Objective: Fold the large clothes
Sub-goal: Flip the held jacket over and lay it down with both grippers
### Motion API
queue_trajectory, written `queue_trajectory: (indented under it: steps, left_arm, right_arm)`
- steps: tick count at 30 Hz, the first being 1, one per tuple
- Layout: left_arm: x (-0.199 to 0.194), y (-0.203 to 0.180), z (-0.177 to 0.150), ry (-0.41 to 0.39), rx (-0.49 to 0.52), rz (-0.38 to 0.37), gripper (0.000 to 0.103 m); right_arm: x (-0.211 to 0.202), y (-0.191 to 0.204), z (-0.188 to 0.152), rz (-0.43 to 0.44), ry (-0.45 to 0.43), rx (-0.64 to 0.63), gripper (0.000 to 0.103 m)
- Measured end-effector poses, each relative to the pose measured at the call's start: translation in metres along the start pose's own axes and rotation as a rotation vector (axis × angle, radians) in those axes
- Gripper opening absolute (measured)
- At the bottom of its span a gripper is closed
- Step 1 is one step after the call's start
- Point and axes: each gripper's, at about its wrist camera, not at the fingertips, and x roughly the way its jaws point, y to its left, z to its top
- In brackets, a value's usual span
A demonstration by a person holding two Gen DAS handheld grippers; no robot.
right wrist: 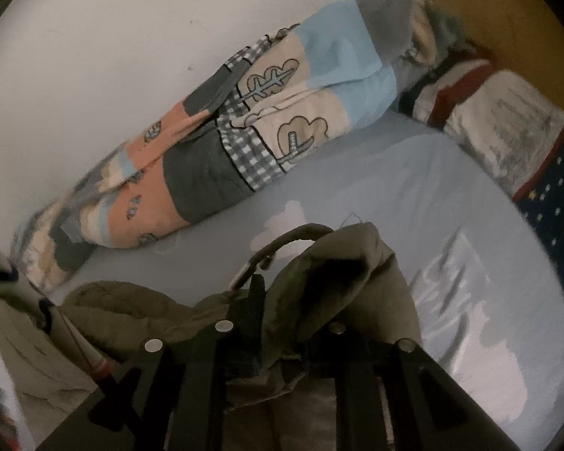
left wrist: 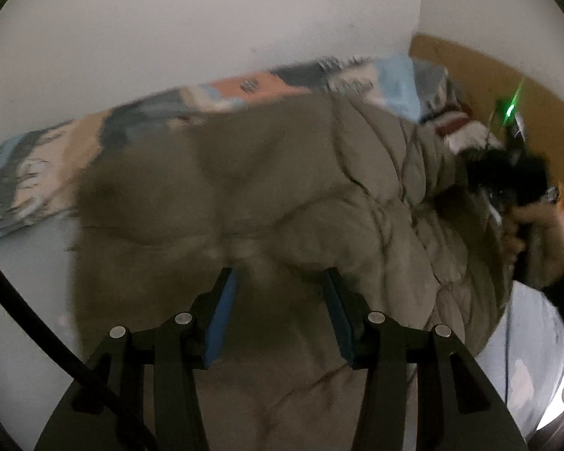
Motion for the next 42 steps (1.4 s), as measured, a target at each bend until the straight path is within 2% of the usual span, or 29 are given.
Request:
queue_trajectory:
  steps: [3,8,14,17,20,23,28,31,34,36,37,39,42]
  left_arm:
    - [0.030,-0.002,0.009,0.029,-0.011,0.041,0.047]
    - [0.066,0.015,0.017,0.080,-0.070,0.063,0.047]
    - [0.084,0.023,0.016,0.086,-0.095,0.077,0.048]
    - [0.095,0.025,0.013,0.094,-0.098,0.083,0.049]
    - [0.099,0.025,0.011,0.093,-0.103,0.077,0.050]
    - [0.105,0.026,0.009,0.084,-0.106,0.078,0.052]
    - [0.120,0.034,0.005,0.062,-0.141,0.066,0.052]
    - [0.125,0.031,0.010,0.101,-0.143,0.101,0.052]
    - [0.105,0.027,0.010,0.125,-0.135,0.164,0.052]
    - [0.076,0.031,0.004,0.102,-0.149,0.125,0.053]
    - [0.052,0.035,-0.004,0.070,-0.152,0.111,0.053]
    - [0.020,0.032,-0.018,0.038,-0.146,0.121,0.054]
    - [-0.017,0.028,-0.044,0.035,-0.155,0.146,0.054]
  right_arm:
    - [-0.009,-0.008,0.000,0.053,0.007,0.033,0.030]
    - [-0.047,-0.025,-0.003,0.141,-0.043,0.039,0.058]
    - [-0.078,-0.011,-0.024,0.163,-0.067,-0.131,0.059]
    - [-0.064,0.014,-0.051,0.110,-0.022,-0.270,0.059]
    - [-0.033,0.028,-0.070,0.046,0.019,-0.347,0.059]
    - [0.001,0.024,-0.078,-0.002,0.068,-0.362,0.063]
    - [0.034,0.005,-0.078,0.030,0.111,-0.288,0.064]
    - [0.045,0.001,-0.076,0.050,0.117,-0.260,0.064]
    - [0.044,0.008,-0.074,0.000,0.140,-0.272,0.064]
    - [0.028,0.015,-0.073,-0.044,0.148,-0.273,0.065]
    - [0.017,0.017,-0.073,-0.033,0.140,-0.256,0.065]
    - [-0.023,0.019,-0.078,0.062,0.082,-0.221,0.065]
    - [-0.066,0.017,-0.095,0.064,0.031,-0.216,0.068]
